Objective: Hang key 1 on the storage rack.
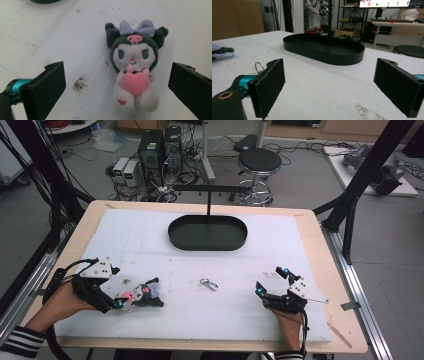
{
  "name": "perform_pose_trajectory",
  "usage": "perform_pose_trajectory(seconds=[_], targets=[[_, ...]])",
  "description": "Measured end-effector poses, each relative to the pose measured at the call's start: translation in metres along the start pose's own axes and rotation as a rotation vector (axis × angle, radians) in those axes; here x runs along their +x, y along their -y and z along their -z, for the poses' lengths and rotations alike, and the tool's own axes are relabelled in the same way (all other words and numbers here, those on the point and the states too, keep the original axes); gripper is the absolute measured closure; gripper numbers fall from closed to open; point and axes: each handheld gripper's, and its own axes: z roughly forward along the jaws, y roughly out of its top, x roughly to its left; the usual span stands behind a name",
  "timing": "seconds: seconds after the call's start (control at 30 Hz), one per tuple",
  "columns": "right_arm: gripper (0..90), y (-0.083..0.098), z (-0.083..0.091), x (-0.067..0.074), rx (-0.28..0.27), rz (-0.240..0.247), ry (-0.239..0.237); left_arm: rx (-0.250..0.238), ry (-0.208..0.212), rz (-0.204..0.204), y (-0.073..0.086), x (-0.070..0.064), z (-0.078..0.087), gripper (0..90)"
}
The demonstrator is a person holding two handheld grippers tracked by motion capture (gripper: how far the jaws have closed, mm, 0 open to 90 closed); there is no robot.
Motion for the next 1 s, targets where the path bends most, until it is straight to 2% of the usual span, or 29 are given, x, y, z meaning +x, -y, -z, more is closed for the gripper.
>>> perform_pose_trajectory(seconds=[0.33,0.53,0.77,0.83,0.87,0.9,1.0], targets=[[9.5,0.000,0.000,0.000,0.001,-0.001,-0.001,0.078,0.051,0.005,0.002,-0.002,-0.014,1.7],[9.5,0.000,0.000,0.000,-0.001,0.003,-0.003,0.130,0.062,-0.026,0.002,-0.005,-0.023,1.8],[9.5,0.000,0.000,0.000,0.000,-0.001,-0.003,0.163,0.070,-0.024,0.003,-0.007,-0.030,2.1],[9.5,0.000,0.000,0.000,-0.001,0.002,-0.002,0.173,0.077,-0.025,0.003,-0.007,-0.032,3.5],[9.5,0.000,0.000,0.000,-0.002,0.001,-0.002,0.179,0.084,-0.030,0.003,-0.007,-0.032,10.2],[9.5,0.000,0.000,0.000,-0.002,0.001,-0.002,0.181,0.098,-0.030,0.003,-0.006,-0.032,12.3],[9.5,0.000,0.000,0.000,-0.003,0.003,-0.003,0.191,0.096,-0.033,0.003,-0.006,-0.034,12.2]])
